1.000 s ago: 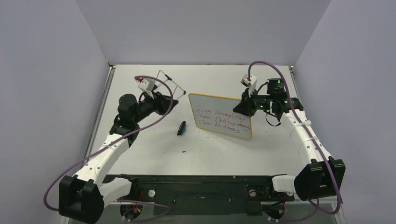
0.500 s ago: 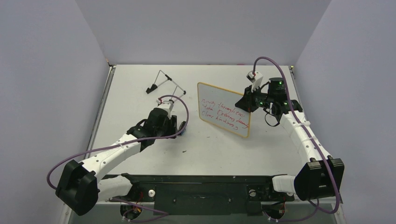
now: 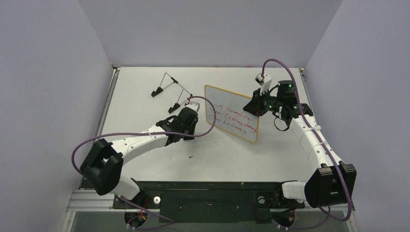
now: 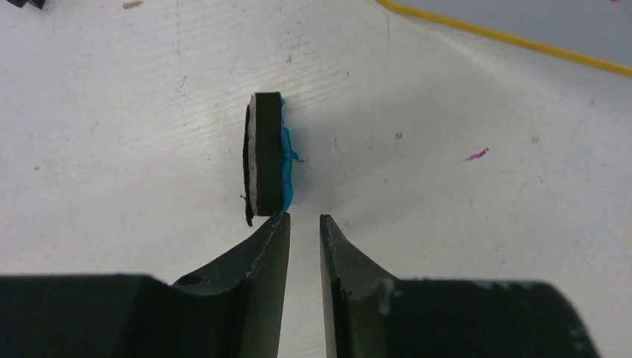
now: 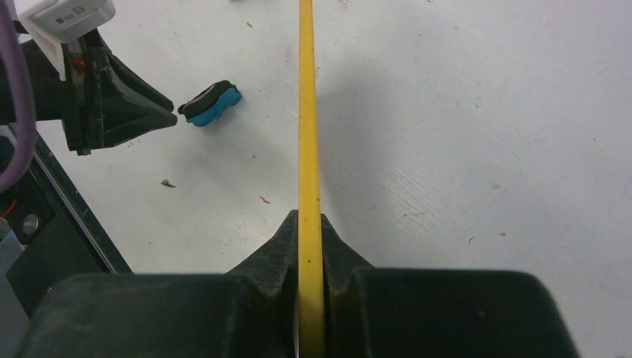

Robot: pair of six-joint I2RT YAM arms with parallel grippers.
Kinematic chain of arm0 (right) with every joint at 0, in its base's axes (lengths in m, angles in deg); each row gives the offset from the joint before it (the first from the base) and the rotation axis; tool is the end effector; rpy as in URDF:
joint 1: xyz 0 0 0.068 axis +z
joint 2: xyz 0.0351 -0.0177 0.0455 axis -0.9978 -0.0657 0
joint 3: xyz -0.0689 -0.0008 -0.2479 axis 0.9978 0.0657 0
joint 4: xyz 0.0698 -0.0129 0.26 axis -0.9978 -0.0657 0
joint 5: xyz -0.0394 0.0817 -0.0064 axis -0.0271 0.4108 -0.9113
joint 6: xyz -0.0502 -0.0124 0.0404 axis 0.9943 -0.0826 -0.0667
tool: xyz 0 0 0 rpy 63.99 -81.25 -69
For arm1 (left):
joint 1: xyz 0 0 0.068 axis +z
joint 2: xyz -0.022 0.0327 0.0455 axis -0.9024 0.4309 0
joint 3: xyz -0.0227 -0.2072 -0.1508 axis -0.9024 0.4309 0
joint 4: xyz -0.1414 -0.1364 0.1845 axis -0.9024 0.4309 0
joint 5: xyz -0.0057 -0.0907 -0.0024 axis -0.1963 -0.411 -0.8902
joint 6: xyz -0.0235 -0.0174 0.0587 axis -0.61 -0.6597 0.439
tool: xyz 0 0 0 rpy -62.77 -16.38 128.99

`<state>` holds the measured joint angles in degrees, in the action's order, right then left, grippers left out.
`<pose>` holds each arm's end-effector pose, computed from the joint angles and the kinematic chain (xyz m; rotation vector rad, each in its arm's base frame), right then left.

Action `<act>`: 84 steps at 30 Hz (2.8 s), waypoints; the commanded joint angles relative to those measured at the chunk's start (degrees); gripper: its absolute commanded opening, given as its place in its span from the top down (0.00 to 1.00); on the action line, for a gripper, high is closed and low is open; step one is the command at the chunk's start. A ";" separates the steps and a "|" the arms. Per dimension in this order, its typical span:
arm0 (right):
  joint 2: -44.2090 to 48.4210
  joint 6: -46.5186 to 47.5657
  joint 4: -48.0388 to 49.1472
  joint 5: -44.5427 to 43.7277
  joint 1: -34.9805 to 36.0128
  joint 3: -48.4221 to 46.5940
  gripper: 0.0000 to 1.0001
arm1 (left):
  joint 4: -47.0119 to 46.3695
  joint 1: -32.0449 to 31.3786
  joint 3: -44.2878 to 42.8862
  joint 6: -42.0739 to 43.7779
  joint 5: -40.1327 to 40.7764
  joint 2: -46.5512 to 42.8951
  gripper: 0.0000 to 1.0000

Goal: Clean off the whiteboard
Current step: Pick up the whiteboard eraser from the center of the board.

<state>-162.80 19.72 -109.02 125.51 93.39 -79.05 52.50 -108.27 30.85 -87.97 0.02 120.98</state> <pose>0.2919 0.0732 0.2956 -0.6233 2.0432 0.8955 0.2394 -0.2105 0.1874 0.3038 2.4151 -0.2008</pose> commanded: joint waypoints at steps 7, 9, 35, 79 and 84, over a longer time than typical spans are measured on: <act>0.66 0.90 2.70 -0.01 0.22 0.26 1.00 | -4.60 3.05 -5.31 1.81 -1.79 8.66 0.96; 0.64 0.91 2.67 0.06 0.29 0.23 1.00 | -5.09 4.29 -5.51 1.64 -2.29 9.74 0.96; -0.08 1.78 1.98 -0.13 1.36 0.01 1.00 | -2.99 12.77 -1.81 -0.92 -0.65 3.03 0.72; -1.13 5.05 -0.52 1.99 2.19 -0.34 1.00 | -12.70 12.39 0.13 3.52 -13.32 3.79 1.00; -1.87 5.94 -1.23 3.44 2.82 -0.33 1.00 | -38.61 10.58 15.82 0.02 -25.68 -8.40 1.00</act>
<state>-163.67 23.96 -109.85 126.87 95.25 -79.05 39.69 -96.16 38.47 -86.76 -13.81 120.98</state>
